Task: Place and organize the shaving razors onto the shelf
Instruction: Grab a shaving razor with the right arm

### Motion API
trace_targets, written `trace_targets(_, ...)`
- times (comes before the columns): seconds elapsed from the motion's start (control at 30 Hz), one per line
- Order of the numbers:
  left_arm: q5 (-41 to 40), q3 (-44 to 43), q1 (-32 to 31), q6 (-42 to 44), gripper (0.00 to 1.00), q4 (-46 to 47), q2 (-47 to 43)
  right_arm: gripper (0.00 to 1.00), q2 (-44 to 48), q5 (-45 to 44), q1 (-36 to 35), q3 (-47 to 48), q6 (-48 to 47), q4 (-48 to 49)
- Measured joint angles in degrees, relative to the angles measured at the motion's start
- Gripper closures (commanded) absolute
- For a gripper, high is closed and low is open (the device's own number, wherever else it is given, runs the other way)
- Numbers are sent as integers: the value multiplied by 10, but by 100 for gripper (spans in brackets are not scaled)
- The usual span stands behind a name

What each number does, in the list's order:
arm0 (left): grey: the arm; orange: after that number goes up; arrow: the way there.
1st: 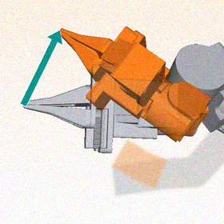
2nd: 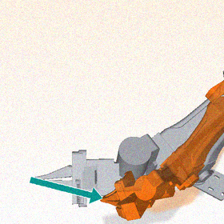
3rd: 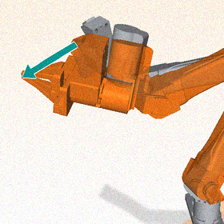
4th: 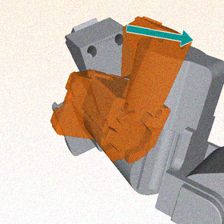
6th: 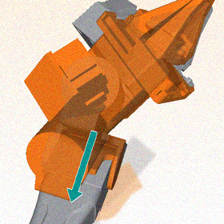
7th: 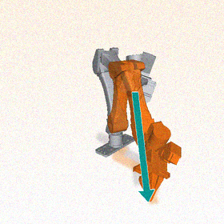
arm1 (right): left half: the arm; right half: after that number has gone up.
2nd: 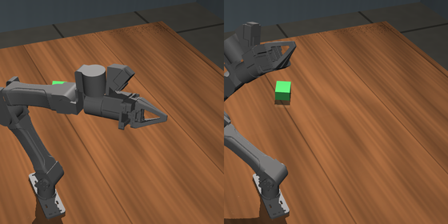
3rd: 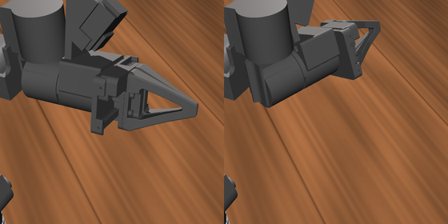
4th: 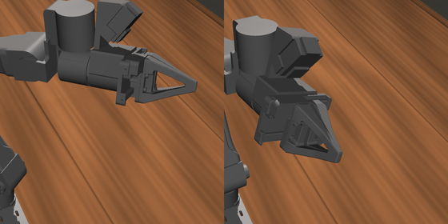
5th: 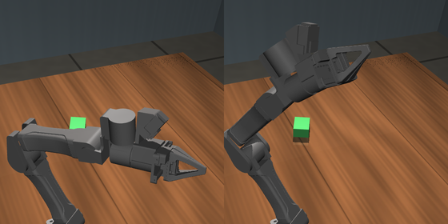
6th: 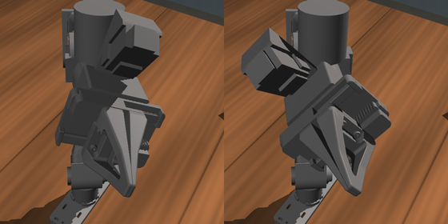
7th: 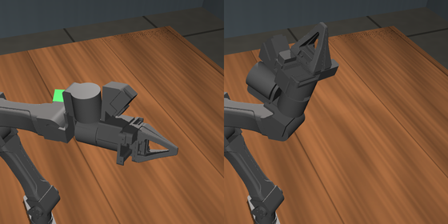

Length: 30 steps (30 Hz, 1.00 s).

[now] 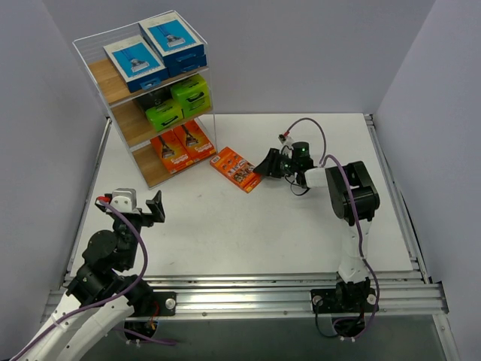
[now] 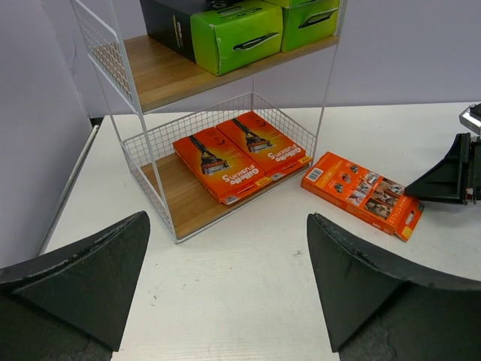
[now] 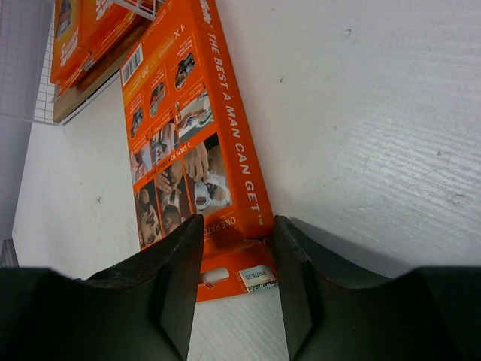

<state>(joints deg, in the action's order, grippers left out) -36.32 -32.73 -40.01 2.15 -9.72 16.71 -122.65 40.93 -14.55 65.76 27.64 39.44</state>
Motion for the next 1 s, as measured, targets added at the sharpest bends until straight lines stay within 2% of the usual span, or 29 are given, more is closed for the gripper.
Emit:
trace_targets(0.5, 2, 0, 0, 0, 6, 0, 2, 57, 47, 5, -9, -118, 33, 105)
trace_targets(0.77, 2, 0, 0, 0, 6, -1, 2, 62, 49, 4, -19, -146, 65, 148)
trace_targets(1.0, 2, 0, 0, 0, 6, -1, 2, 63, 49, -2, -31, -172, 86, 189)
